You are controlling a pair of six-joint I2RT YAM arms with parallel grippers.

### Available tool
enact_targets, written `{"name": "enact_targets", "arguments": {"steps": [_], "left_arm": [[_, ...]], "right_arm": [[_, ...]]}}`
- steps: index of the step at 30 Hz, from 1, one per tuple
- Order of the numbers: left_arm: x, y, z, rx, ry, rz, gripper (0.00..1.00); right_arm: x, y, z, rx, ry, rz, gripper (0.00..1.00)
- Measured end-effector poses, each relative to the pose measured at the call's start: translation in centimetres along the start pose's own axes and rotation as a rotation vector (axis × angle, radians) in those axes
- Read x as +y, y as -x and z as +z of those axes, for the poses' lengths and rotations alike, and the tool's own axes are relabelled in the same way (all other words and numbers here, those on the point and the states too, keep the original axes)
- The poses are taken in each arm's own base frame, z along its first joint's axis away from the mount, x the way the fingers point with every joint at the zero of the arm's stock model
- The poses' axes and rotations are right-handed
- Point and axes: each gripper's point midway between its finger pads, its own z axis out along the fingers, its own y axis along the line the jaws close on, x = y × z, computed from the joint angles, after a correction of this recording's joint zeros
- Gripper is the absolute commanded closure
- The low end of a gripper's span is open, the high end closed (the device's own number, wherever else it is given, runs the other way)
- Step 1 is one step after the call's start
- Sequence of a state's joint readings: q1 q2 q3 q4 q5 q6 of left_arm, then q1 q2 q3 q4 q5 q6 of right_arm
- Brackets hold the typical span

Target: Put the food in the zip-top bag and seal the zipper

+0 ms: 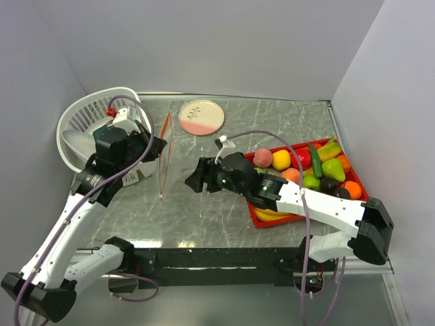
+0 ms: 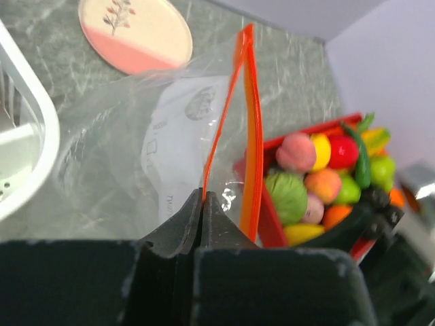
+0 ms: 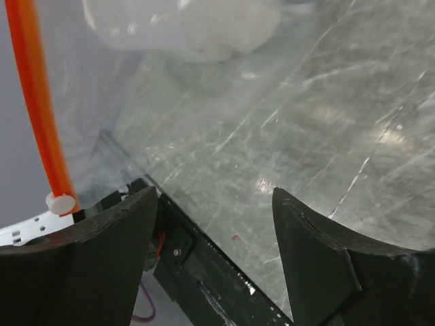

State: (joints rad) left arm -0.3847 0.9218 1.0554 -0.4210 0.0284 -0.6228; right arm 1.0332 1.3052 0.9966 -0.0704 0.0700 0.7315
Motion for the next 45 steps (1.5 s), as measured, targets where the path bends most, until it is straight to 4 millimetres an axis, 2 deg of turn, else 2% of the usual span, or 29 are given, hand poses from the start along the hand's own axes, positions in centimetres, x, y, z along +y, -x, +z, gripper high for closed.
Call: {"name": "enact_targets", "arguments": {"steps": [2, 4, 9, 13, 17, 23, 34, 42, 45], "left_arm": [[-0.4, -0.9, -0.6, 0.035, -0.007, 0.036, 0.99], [-0.7, -2.6, -0.9, 0.094, -0.008, 0.070, 0.99], [-0.1, -6.2, -0.3, 0.208, 0.037, 0.114, 0.99], [1.8, -8.8, 0.3, 0.260, 0.093, 0.096, 0.99], [2.8, -10.7, 0.9, 0.295, 0.119, 0.070, 0.99], [1.9, -10.7, 1.5, 0.282, 0.090, 0.051, 0.99], [1.0, -10.6, 1.7, 0.268, 0.066, 0.035, 0.99], [1.0, -10.9, 2.2, 0.270, 0.071, 0.029, 0.99], [1.0, -10.8, 2.2, 0.264, 0.077, 0.020, 0.99]], "right_arm": [[0.3, 1.0, -0.2, -0.025, -0.005, -0.015, 0.24], [0.8, 2.1, -0.3, -0.047, -0.003, -0.025, 0.24], [2.4, 4.7, -0.3, -0.110, 0.010, -0.033, 0.25], [1.9, 4.9, -0.1, -0.123, -0.019, -0.032, 0.25], [0.6, 4.0, 0.8, -0.096, -0.068, -0.035, 0.26], [-0.6, 2.9, 1.6, -0.056, -0.113, -0.042, 0.26], [0.0, 3.8, 1.2, -0.078, -0.110, -0.036, 0.27], [0.9, 3.3, 0.7, -0.072, -0.093, -0.046, 0.27], [1.0, 3.1, 1.0, -0.059, -0.101, -0.051, 0.36]]}}
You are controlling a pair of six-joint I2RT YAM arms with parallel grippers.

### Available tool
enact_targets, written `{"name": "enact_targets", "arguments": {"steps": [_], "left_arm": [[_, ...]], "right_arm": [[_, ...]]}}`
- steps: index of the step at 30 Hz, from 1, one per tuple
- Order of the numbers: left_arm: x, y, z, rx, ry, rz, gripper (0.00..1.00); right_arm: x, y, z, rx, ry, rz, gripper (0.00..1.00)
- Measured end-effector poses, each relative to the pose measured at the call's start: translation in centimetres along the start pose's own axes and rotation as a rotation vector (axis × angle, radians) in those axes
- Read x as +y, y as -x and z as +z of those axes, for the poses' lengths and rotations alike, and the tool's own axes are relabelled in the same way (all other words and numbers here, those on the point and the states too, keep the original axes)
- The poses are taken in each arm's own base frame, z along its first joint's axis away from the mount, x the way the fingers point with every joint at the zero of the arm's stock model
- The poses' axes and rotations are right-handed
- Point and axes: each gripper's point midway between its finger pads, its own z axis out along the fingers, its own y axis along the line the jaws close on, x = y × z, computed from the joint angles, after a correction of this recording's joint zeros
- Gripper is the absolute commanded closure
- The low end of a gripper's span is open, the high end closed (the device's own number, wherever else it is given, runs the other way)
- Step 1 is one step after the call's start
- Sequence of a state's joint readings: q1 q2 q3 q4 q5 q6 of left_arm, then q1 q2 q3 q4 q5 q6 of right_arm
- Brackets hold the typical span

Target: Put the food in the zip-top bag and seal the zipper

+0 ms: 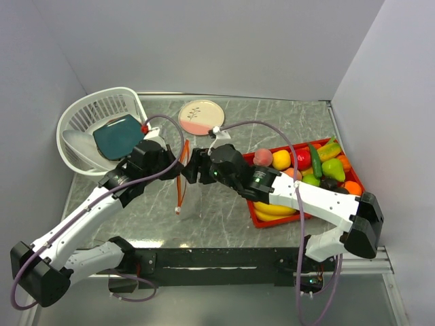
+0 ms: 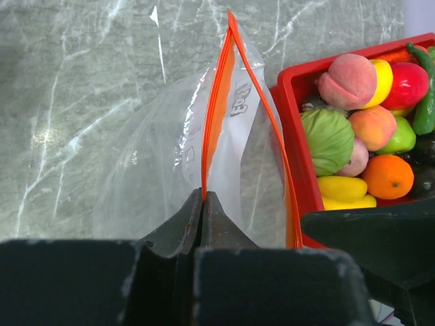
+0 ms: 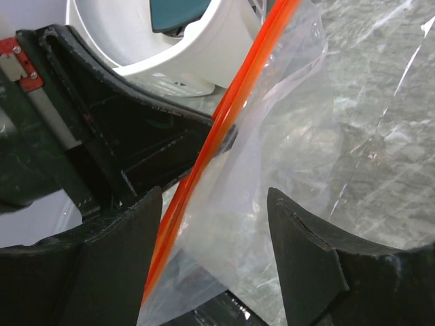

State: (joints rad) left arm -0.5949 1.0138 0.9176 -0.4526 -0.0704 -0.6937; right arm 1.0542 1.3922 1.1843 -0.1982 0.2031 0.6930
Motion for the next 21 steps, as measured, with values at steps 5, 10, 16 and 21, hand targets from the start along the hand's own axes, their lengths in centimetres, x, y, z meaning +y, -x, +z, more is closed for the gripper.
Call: {"name": "enact_targets", "arguments": {"steps": [5, 10, 16, 21], "left_arm": [[1.0, 0.3, -0.4, -0.015, 0.057, 0.005, 0.99], [1.3, 3.0, -3.0, -0.087, 0.116, 0.035, 0.99], [1.3, 4.1, -4.8, -0.132, 0.119, 0.044, 0.99], [1.2, 3.1, -3.4, -0.096, 0.112, 0.048, 0.99]], "right_arm": [[-1.4, -0.5, 1.3, 0.026, -0.068, -0.017, 0.73], [-6.6, -0.3, 2.5, 0.053, -0.213, -0.015, 0.91], [-11.7, -1.1, 2.8, 0.075, -0.369, -0.028, 0.88], [-11.9, -2.1, 3.0, 0.109, -0.374, -0.054, 0.74]]}}
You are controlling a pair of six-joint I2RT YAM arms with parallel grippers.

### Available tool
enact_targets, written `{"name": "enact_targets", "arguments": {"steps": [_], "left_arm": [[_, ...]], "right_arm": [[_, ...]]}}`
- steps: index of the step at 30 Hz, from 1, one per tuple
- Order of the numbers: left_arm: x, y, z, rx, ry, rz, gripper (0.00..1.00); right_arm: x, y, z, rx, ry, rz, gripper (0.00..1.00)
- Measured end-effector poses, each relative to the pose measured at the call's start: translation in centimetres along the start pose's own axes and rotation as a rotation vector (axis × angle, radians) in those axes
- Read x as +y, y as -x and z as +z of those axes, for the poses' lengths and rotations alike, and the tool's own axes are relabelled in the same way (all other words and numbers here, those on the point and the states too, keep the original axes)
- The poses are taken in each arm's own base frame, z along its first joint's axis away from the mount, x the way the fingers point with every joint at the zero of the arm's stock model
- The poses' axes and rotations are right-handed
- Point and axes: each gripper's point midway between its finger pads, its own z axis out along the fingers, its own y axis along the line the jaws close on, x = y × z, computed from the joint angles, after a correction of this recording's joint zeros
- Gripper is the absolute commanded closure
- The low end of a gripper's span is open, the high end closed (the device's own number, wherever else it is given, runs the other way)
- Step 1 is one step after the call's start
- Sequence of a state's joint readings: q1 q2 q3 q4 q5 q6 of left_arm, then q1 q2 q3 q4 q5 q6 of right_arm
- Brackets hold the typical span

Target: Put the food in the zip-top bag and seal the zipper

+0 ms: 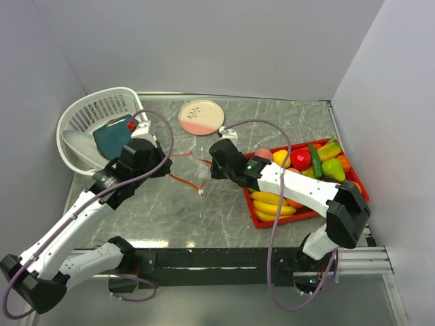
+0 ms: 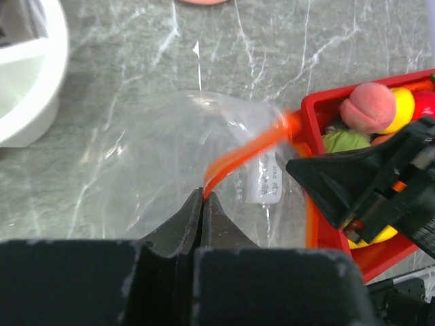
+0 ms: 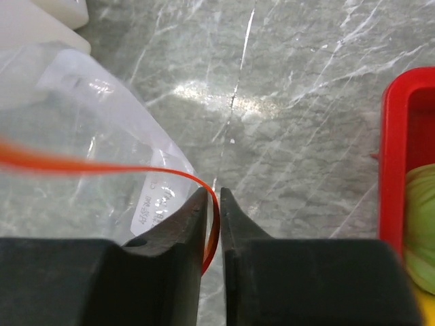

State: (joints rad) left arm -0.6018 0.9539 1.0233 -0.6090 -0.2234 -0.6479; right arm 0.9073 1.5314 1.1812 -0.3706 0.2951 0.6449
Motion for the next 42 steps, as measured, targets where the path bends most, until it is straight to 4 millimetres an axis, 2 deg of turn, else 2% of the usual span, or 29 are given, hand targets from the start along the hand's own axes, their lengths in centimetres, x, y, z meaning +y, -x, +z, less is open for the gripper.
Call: {"name": "enact_targets", "arguments": {"steps": [1, 4, 8, 9, 12, 16, 19, 21, 23, 27, 30, 36, 42], "left_arm": [[0.0, -0.5, 0.6, 0.010, -0.004, -0.001, 0.99], [-0.2, -2.1, 2.2, 0.058, -0.016, -0.010, 0.99], [-0.7, -3.7, 4.1, 0.096, -0.036, -0.039, 0.99], [-0.9, -3.7, 4.4, 0.098, -0.043, -0.045, 0.99], [-1.8, -3.3, 5.1, 0.078, -0.078, -0.077, 0.99], [-3.0, -2.8, 6.0, 0.052, -0.125, -0.115, 0.99], [-3.5, -3.1, 6.8, 0.053, -0.146, -0.138, 0.99], [-3.7, -3.3, 7.2, 0.057, -0.155, -0.148, 0.99], [-3.9, -3.5, 7.5, 0.061, -0.164, -0.159, 0.99], [-4.3, -3.5, 7.5, 0.059, -0.184, -0.171, 0.99], [-4.6, -3.4, 7.4, 0.056, -0.197, -0.173, 0.99], [-4.7, -3.4, 7.4, 0.060, -0.203, -0.170, 0.99], [-4.7, -3.4, 7.3, 0.059, -0.204, -0.169, 0.99]], "right_arm": [[0.1, -0.1, -0.1, 0.003, 0.002, -0.008, 0.67], [0.1, -0.5, -0.2, 0.010, 0.000, -0.026, 0.54], [0.2, -0.7, -0.4, 0.014, 0.002, -0.037, 0.45], [0.3, -0.6, -0.5, 0.013, 0.003, -0.037, 0.43], [0.1, 0.0, -1.6, -0.004, 0.003, -0.032, 0.27], [-0.5, 2.2, -4.6, -0.081, 0.015, 0.005, 0.20], [-2.4, 4.5, -7.4, -0.165, 0.010, 0.079, 0.12], [-4.8, 5.7, -8.6, -0.217, -0.021, 0.142, 0.10], [-7.7, 6.1, -9.0, -0.245, -0.075, 0.193, 0.08], [-14.8, 5.5, -7.9, -0.248, -0.238, 0.289, 0.06], [-18.8, 4.6, -6.3, -0.202, -0.325, 0.354, 0.05], [-20.6, 4.2, -3.4, -0.146, -0.351, 0.413, 0.04], [-20.8, 3.4, -1.2, -0.097, -0.355, 0.454, 0.05]]}}
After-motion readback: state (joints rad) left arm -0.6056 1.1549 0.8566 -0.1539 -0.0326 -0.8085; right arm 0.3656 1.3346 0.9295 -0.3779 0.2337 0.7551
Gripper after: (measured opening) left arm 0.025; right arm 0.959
